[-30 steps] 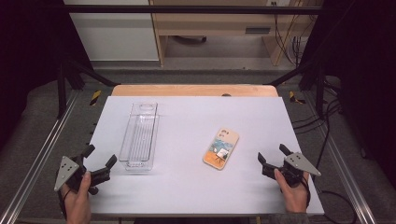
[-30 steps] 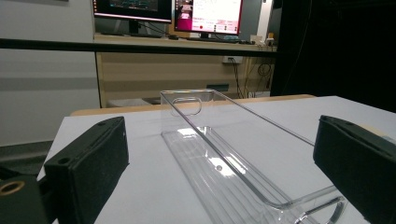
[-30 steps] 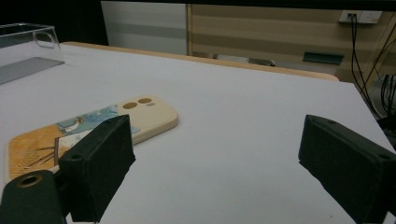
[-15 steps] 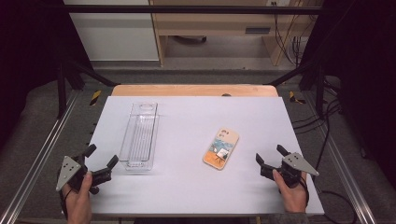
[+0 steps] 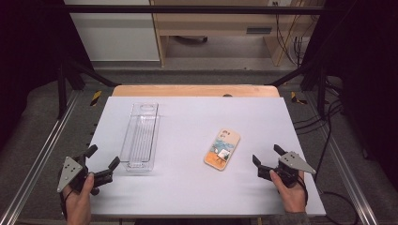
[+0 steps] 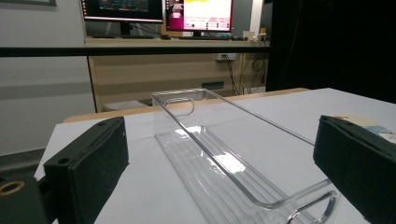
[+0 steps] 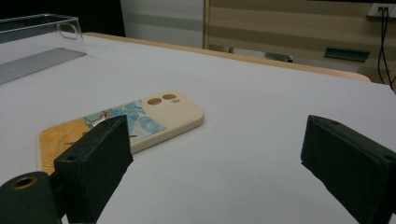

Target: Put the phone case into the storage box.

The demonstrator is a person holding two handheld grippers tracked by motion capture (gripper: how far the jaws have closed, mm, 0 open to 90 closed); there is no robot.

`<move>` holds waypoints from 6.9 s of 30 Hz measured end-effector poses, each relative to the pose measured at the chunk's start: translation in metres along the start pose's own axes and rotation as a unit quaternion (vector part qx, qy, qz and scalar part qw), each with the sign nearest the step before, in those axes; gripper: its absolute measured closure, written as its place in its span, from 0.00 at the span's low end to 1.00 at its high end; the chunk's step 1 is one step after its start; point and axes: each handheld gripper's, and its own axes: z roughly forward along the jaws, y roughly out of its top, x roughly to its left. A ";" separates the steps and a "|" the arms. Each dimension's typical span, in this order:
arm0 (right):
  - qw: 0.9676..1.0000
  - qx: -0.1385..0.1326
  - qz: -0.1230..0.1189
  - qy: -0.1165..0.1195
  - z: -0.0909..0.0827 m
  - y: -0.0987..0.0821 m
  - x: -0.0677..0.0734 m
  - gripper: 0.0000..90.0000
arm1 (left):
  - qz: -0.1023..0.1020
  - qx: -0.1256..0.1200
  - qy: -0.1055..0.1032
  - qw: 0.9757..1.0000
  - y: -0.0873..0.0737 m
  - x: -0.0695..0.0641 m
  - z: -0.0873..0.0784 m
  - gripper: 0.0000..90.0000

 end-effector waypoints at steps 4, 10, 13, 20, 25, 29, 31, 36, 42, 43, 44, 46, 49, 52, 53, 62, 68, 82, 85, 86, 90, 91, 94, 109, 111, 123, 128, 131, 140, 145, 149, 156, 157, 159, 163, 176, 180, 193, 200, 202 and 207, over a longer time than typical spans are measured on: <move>1.000 0.007 0.004 -0.002 0.002 0.002 0.001 0.09 | -0.001 0.002 -0.001 1.000 -0.001 -0.001 0.001 0.03; 1.000 0.023 0.001 0.009 0.003 0.019 0.002 0.07 | 0.004 0.006 -0.006 1.000 -0.002 -0.003 0.003 0.03; 0.999 0.030 -0.009 0.012 0.004 0.025 0.003 0.07 | 0.003 0.007 -0.007 1.000 -0.002 -0.003 0.004 0.03; 0.998 0.060 -0.028 0.024 0.011 0.050 0.001 0.09 | 0.002 0.008 -0.009 1.000 -0.002 -0.004 0.005 0.03; 0.996 0.076 -0.042 0.029 0.022 0.070 0.000 0.13 | 0.000 0.008 -0.009 1.000 -0.002 -0.004 0.005 0.03; 0.995 0.085 -0.050 0.033 0.031 0.080 0.000 0.18 | 0.001 0.007 -0.007 1.000 -0.001 -0.003 0.003 0.03; 0.994 0.090 -0.048 0.033 0.036 0.084 -0.001 0.22 | -0.001 0.007 -0.006 1.000 -0.002 -0.002 0.002 0.03; 0.991 0.115 -0.065 0.033 0.053 0.090 -0.003 0.36 | 0.000 0.007 -0.005 1.000 -0.001 -0.003 0.002 0.03; 0.987 0.140 -0.066 0.033 0.071 0.089 -0.009 0.58 | 0.000 0.008 -0.006 1.000 -0.002 -0.003 0.003 0.03; 0.987 0.142 -0.064 0.032 0.074 0.088 -0.010 0.63 | 0.001 0.007 -0.007 1.000 -0.002 -0.003 0.003 0.03; 0.987 0.144 -0.064 0.031 0.076 0.088 -0.010 0.66 | 0.001 0.007 -0.007 1.000 -0.002 -0.003 0.003 0.03; 0.986 0.149 -0.060 0.035 0.081 0.085 -0.012 0.73 | 0.001 0.008 -0.007 1.000 -0.002 -0.003 0.003 0.03; 0.986 0.155 -0.060 0.034 0.089 0.082 -0.014 0.82 | 0.000 0.007 -0.006 1.000 -0.002 -0.003 0.003 0.03; 0.985 0.158 -0.062 0.035 0.095 0.079 -0.014 0.89 | -0.001 0.007 -0.006 1.000 -0.002 -0.002 0.003 0.03; 0.985 0.160 -0.060 0.038 0.096 0.078 -0.013 0.91 | -0.001 0.008 -0.006 1.000 -0.002 -0.002 0.003 0.03; 0.982 0.169 -0.062 0.051 0.109 0.071 -0.013 1.00 | 0.005 0.010 -0.011 1.000 -0.002 -0.005 0.004 0.03; 0.982 0.171 -0.053 0.051 0.116 0.066 -0.014 1.00 | 0.003 0.010 -0.006 1.000 -0.002 -0.004 0.004 0.04; 0.982 0.178 -0.038 0.049 0.130 0.055 -0.012 1.00 | 0.000 0.008 -0.005 1.000 -0.001 -0.003 0.003 0.04; 0.981 0.183 -0.038 0.052 0.133 0.053 -0.012 1.00 | 0.001 0.008 -0.005 1.000 -0.001 -0.003 0.003 0.04; 0.980 0.187 -0.039 0.053 0.135 0.051 -0.011 1.00 | 0.001 0.008 -0.005 1.000 -0.001 -0.004 0.003 0.04; 0.980 0.190 -0.040 0.053 0.139 0.047 -0.011 1.00 | 0.002 0.009 -0.007 1.000 -0.001 -0.005 0.003 0.04; 0.980 0.190 -0.040 0.053 0.139 0.047 -0.011 1.00 | 0.002 0.009 -0.007 1.000 -0.001 -0.005 0.003 0.04; 0.979 0.193 -0.040 0.054 0.142 0.044 -0.011 1.00 | 0.003 0.009 -0.008 1.000 -0.001 -0.006 0.004 0.04; 0.976 0.206 -0.036 0.053 0.159 0.035 -0.011 1.00 | 0.005 0.010 -0.011 1.000 -0.001 -0.007 0.005 0.04; 0.977 0.205 -0.037 0.056 0.161 0.035 -0.010 1.00 | 0.005 0.010 -0.010 1.000 -0.001 -0.007 0.005 0.04; 0.975 0.211 -0.031 0.058 0.164 0.034 -0.013 1.00 | 0.005 0.011 -0.011 1.000 -0.001 -0.007 0.005 0.04; 0.975 0.211 -0.030 0.064 0.164 0.033 -0.014 1.00 | 0.004 0.010 -0.009 1.000 -0.001 -0.006 0.004 0.04; 0.974 0.213 -0.034 0.072 0.163 0.033 -0.012 1.00 | 0.005 0.010 -0.009 1.000 0.000 -0.006 0.004 0.04; 0.968 0.226 -0.039 0.102 0.159 0.034 -0.003 1.00 | 0.005 0.011 -0.009 1.000 0.000 -0.006 0.004 0.04; 0.963 0.237 -0.050 0.120 0.153 0.035 0.010 1.00 | 0.004 0.011 -0.008 1.000 0.000 -0.006 0.004 0.04; 0.959 0.244 -0.056 0.134 0.146 0.034 0.024 1.00 | 0.004 0.010 -0.008 1.000 0.000 -0.006 0.003 0.04; 0.956 0.246 -0.059 0.149 0.134 0.031 0.039 1.00 | 0.004 0.009 -0.007 1.000 0.000 -0.006 0.003 0.04; 0.955 0.246 -0.058 0.153 0.132 0.030 0.041 1.00 | 0.004 0.009 -0.007 1.000 0.000 -0.006 0.003 0.04; 0.954 0.248 -0.062 0.160 0.128 0.029 0.050 1.00 | 0.005 0.010 -0.008 1.000 0.000 -0.007 0.003 0.04; 0.952 0.247 -0.064 0.171 0.124 0.028 0.058 1.00 | 0.006 0.011 -0.009 1.000 0.000 -0.008 0.004 0.04; 0.952 0.227 -0.068 0.195 0.112 0.030 0.086 1.00 | 0.003 0.012 -0.006 1.000 0.000 -0.007 0.003 0.04; 0.955 0.228 -0.070 0.177 0.115 0.028 0.082 1.00 | 0.003 0.012 -0.006 1.000 0.000 -0.007 0.003 0.04; 0.949 0.235 -0.065 0.198 0.115 0.024 0.091 1.00 | 0.003 0.014 -0.005 1.000 0.000 -0.006 0.003 0.04; 0.958 0.208 -0.052 0.189 0.104 0.023 0.093 1.00 | 0.004 0.014 -0.005 1.000 0.001 -0.007 0.004 0.04; 0.964 0.192 -0.048 0.180 0.098 0.022 0.091 1.00 | 0.003 0.016 -0.005 1.000 0.001 -0.008 0.004 0.04; 0.979 0.142 -0.031 0.145 0.083 0.024 0.083 0.88 | 0.006 0.018 -0.006 1.000 0.001 -0.009 0.004 0.04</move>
